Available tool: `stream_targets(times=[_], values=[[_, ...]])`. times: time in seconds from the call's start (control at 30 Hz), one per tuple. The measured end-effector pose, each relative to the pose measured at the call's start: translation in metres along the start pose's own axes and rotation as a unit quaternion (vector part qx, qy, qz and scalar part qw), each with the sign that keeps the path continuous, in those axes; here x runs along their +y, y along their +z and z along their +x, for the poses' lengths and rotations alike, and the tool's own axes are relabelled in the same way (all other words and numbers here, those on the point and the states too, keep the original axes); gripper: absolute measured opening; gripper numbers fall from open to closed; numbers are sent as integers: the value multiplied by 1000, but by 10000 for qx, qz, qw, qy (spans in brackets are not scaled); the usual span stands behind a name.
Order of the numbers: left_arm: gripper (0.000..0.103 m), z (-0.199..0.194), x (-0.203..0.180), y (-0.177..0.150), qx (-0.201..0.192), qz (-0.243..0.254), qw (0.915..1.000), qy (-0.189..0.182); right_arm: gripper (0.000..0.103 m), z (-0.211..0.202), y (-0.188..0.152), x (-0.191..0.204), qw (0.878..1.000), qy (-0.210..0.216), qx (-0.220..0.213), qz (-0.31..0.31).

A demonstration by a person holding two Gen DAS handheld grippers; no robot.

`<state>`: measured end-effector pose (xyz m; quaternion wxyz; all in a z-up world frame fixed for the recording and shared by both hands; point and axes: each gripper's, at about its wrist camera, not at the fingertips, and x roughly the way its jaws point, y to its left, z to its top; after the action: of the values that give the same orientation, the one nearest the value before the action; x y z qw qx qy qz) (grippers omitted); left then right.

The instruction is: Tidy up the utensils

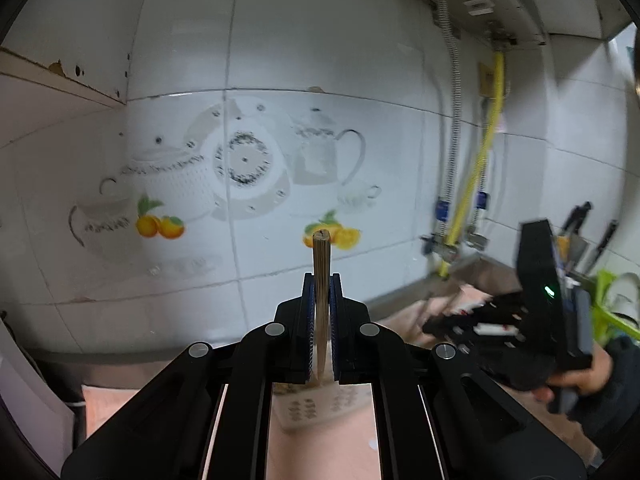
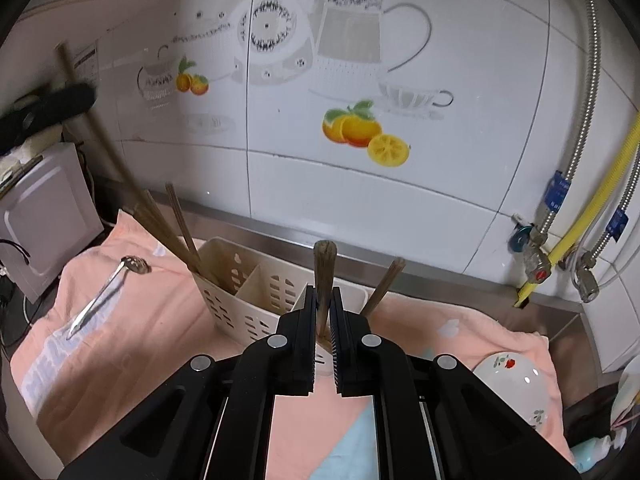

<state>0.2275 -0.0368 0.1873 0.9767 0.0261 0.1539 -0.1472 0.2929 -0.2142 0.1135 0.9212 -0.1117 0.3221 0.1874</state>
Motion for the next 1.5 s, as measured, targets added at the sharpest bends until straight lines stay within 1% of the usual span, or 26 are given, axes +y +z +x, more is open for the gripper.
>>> stream_targets(times=[0.17, 0.3, 0.37, 0.47, 0.57, 0.77, 0.83, 0.97, 1.0, 1.03, 1.1, 1.17, 1.2, 1.3, 1.47, 1.5], values=[[6, 28, 8, -5, 200, -139, 9997, 66, 7, 9, -4, 0, 10000, 17, 90, -10], [6, 49, 16, -19, 490, -297, 9983, 84, 7, 12, -7, -1, 9999, 27, 123, -11], [6, 57, 23, -25, 632, -449, 9970, 19, 7, 14, -8, 0, 9999, 31, 140, -21], [6, 65, 28, -33, 788, -565, 9953, -35, 7, 16, -9, 0, 9999, 29, 156, -27], [6, 69, 29, -40, 904, -574, 9942, -63, 7, 17, -10, 0, 9999, 33, 157, 8], [6, 75, 28, -48, 1039, -580, 9928, -127, 7, 18, -11, 2, 9999, 11, 153, -5], [7, 75, 27, -50, 1053, -562, 9928, -109, 9, 17, -10, 2, 9999, 15, 140, -1], [8, 76, 26, -52, 1082, -568, 9924, -158, 19, 15, -10, 2, 9999, 14, 109, -9], [14, 75, 26, -52, 1087, -575, 9923, -164, 23, 14, -10, 2, 10000, 14, 93, -14], [23, 75, 26, -52, 1079, -576, 9924, -135, 25, 12, -10, 3, 10000, 8, 75, -22], [28, 71, 26, -53, 1050, -576, 9927, -138, 32, 9, -10, 4, 10000, -7, 23, -45], [28, 69, 25, -53, 1051, -573, 9927, -145, 34, 4, -11, 6, 10000, -30, -28, -74], [29, 67, 25, -53, 1037, -569, 9929, -153, 38, 2, -11, 7, 9999, -37, -51, -83], [45, 58, 24, -53, 954, -568, 9938, -105, 44, -8, -12, 9, 9998, -59, -149, -108], [45, 40, 23, -54, 864, -568, 9946, -85, 52, -22, -17, 12, 9994, -149, -265, -163], [49, 36, 23, -55, 845, -561, 9948, -63, 55, -24, -18, 13, 9994, -159, -278, -164]])
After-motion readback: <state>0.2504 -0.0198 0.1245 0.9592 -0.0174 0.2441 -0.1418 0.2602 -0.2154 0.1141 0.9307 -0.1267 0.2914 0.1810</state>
